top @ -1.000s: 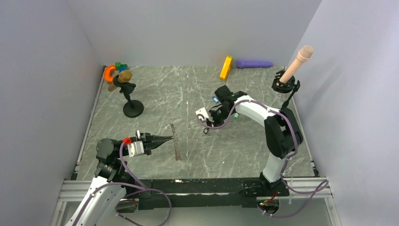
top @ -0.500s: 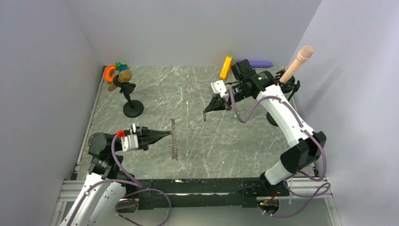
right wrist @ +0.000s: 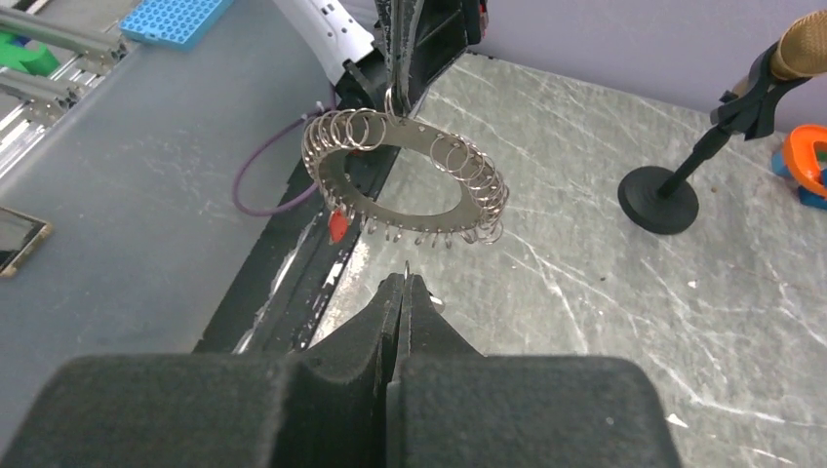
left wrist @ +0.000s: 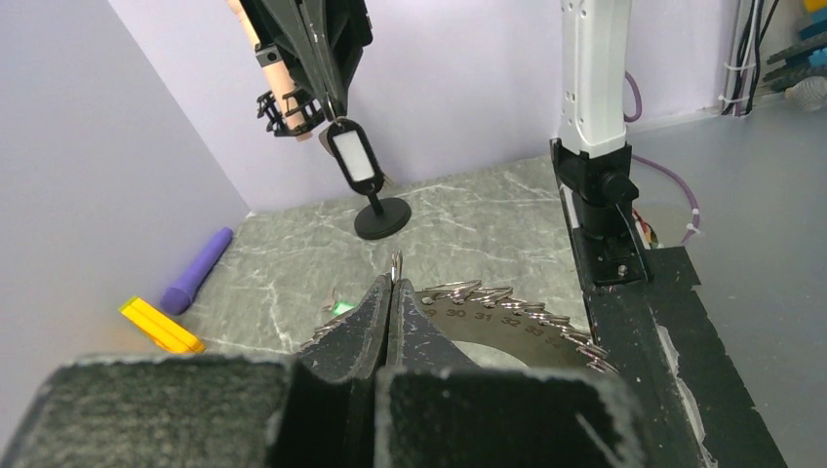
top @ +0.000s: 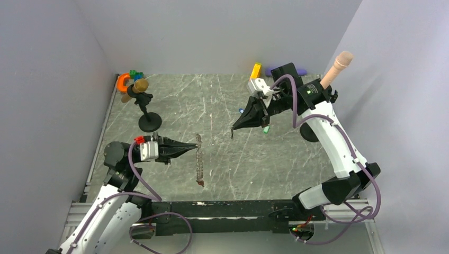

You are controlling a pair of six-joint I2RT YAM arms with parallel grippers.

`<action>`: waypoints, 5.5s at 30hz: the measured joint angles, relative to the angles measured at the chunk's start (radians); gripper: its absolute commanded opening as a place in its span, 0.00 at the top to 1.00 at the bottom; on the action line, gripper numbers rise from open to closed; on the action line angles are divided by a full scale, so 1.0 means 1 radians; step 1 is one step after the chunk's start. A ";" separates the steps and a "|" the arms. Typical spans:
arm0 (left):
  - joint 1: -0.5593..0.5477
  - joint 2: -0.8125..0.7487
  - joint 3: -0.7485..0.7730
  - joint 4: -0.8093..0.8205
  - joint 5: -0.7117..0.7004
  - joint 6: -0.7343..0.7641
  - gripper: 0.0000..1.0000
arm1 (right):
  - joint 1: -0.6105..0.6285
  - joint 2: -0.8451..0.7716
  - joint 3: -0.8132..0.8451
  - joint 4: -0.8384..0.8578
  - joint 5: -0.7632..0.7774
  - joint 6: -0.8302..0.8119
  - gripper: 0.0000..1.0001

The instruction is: Put the keys on the keyring

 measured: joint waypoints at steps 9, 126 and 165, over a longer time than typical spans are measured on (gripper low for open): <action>-0.026 0.167 -0.048 0.332 0.001 -0.101 1.00 | 0.112 -0.007 -0.004 0.107 0.151 0.191 1.00; -0.054 0.172 -0.077 0.214 0.039 -0.053 1.00 | 0.398 0.010 -0.081 0.256 0.484 0.204 1.00; -0.054 0.172 -0.076 0.206 0.034 -0.037 1.00 | 0.398 0.010 -0.081 0.259 0.499 0.209 1.00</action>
